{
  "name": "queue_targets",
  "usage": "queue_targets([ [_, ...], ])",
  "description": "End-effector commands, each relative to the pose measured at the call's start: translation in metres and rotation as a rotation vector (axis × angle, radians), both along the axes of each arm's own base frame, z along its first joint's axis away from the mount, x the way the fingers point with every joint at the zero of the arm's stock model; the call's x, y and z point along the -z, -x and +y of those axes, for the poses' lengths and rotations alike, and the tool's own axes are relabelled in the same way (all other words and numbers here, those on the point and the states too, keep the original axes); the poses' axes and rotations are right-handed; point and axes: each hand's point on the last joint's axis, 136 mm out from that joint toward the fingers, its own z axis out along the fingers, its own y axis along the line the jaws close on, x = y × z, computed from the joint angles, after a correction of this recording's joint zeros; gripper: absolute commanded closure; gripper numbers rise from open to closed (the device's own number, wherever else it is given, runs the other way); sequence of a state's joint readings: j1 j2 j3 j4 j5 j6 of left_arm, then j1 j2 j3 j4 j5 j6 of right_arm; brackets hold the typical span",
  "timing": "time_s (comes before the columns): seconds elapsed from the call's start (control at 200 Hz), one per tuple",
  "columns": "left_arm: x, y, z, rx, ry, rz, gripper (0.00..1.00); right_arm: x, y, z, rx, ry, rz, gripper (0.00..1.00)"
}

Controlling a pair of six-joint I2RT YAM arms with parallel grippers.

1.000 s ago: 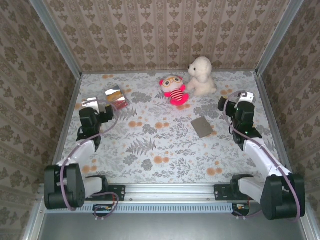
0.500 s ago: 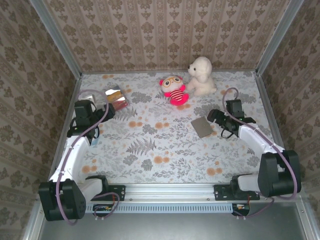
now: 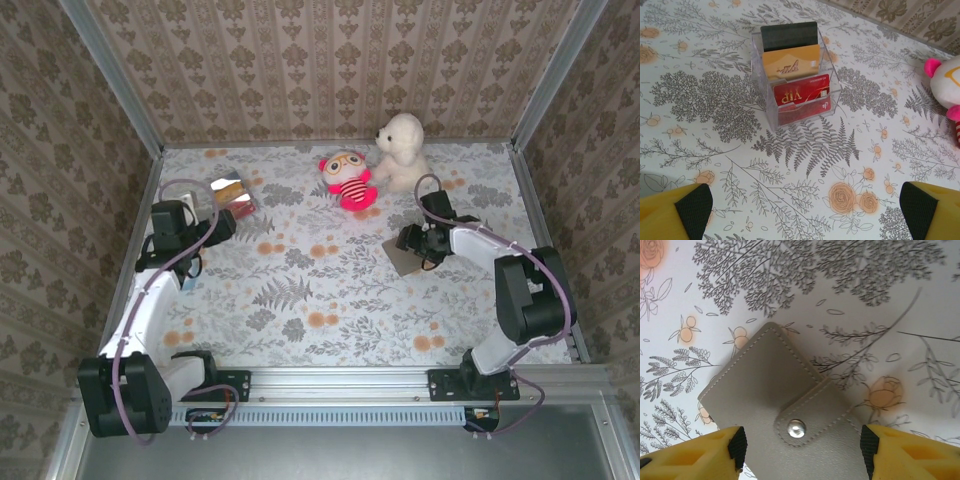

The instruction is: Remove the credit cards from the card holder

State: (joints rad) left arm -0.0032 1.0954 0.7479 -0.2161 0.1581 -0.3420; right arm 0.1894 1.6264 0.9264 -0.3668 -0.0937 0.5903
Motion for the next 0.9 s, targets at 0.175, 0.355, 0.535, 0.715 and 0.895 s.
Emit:
queue_targets([
  [0.175, 0.004, -0.011, -0.033, 0.069, 0.058, 0.063, 0.00, 0.021, 0.013, 0.043, -0.098, 0.029, 0.101, 0.41],
  [0.355, 0.019, -0.010, -0.079, 0.171, 0.096, 0.139, 0.01, 0.033, 0.022, 0.090, -0.165, 0.019, 0.124, 0.41],
  [0.535, 0.041, 0.008, -0.138, 0.273, 0.199, 0.240, 0.06, 0.036, 0.033, 0.146, -0.230, -0.071, 0.147, 0.41],
  [0.715, 0.076, 0.034, -0.173, 0.243, 0.301, 0.383, 0.10, 0.011, 0.024, 0.170, -0.223, -0.204, 0.101, 0.41],
  [0.895, 0.092, 0.055, -0.213, 0.261, 0.441, 0.458, 0.14, -0.010, 0.021, 0.164, -0.245, -0.193, 0.062, 0.40],
])
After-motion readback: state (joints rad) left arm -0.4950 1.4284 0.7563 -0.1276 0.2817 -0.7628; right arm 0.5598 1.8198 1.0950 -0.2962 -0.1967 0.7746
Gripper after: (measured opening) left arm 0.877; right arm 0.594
